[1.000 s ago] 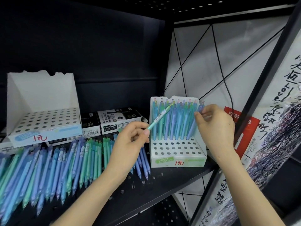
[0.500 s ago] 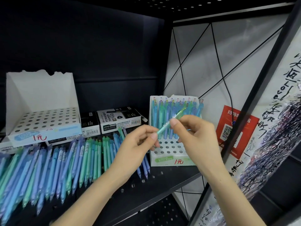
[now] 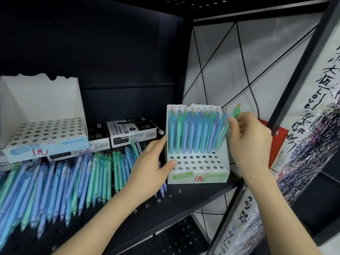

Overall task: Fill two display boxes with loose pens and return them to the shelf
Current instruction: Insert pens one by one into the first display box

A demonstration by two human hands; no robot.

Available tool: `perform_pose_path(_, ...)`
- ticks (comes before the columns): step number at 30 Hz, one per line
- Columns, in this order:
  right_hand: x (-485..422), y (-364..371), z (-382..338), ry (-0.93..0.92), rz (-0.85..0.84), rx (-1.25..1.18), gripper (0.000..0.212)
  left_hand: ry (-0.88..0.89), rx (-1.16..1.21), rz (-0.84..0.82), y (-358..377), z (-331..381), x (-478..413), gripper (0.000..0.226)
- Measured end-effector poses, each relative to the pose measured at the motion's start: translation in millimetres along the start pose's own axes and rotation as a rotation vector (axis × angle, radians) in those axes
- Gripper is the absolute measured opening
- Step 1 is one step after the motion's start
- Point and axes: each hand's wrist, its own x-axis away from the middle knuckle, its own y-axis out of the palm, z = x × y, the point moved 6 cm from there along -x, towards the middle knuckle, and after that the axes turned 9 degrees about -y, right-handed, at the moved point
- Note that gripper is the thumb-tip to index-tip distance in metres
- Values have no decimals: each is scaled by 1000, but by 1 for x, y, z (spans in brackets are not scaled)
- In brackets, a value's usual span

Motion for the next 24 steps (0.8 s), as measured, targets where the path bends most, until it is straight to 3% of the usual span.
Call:
perform_pose_path(14, -5, 20, 9, 56, -103, 86, 20, -42, -26, -66, 3, -4, 1, 81)
perform_pose_path(24, 6, 40, 19, 100, -268, 203, 24, -67, -29, -75, 4, -8, -1, 86)
